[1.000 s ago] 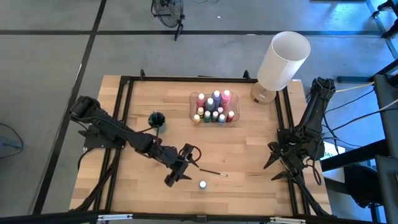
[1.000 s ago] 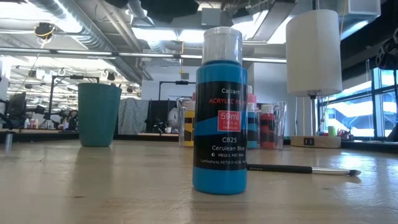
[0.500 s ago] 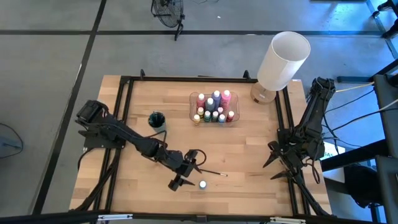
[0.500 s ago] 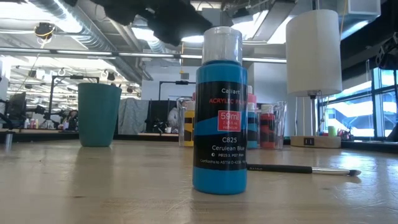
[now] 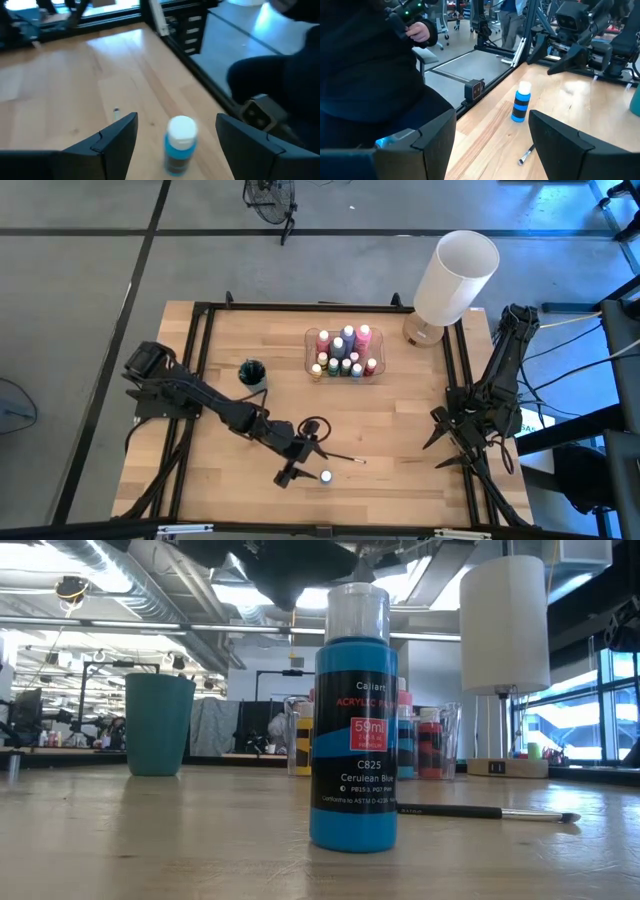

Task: Pick & Place Paint Supplies
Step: Put the blue paint bottle into the transparent bin

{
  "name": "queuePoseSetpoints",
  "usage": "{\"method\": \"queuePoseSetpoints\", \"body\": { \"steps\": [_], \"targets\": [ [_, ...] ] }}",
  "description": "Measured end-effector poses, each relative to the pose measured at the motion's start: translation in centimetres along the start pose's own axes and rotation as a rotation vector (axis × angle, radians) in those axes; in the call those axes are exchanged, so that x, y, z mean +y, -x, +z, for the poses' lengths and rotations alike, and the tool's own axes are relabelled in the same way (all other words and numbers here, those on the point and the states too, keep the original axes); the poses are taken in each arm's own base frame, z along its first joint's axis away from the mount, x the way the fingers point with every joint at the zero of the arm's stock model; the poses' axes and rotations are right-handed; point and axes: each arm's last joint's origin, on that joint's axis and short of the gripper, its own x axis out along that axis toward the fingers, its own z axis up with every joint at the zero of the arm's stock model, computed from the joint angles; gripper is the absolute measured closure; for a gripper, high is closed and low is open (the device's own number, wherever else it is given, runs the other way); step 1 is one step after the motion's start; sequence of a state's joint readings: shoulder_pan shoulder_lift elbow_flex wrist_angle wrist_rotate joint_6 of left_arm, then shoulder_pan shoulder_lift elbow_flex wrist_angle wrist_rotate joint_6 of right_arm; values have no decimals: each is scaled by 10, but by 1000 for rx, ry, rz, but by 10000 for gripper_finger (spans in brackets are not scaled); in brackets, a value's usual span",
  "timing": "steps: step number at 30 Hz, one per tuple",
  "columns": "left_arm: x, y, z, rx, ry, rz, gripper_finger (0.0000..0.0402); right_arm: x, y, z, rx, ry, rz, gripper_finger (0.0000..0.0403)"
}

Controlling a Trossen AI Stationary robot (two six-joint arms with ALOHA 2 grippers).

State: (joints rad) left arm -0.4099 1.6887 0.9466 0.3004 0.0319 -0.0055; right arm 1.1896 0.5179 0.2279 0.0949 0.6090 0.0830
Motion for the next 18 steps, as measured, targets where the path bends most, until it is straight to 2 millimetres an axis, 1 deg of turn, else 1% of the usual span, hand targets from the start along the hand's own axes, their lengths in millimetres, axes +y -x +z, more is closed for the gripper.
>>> {"method": "queuePoseSetpoints", "body": {
  "steps": [5,14,18],
  "targets": [
    [3,-5,-8,45,3,91,137,0,0,0,1,-7,0,151],
    [0,-8,-10,42,97,82,137,1,-2,-2,17,-81,9,151],
    [-2,-8,-10,40,121,96,137,2,-3,-4,31,-73,7,151]
  ]
}}
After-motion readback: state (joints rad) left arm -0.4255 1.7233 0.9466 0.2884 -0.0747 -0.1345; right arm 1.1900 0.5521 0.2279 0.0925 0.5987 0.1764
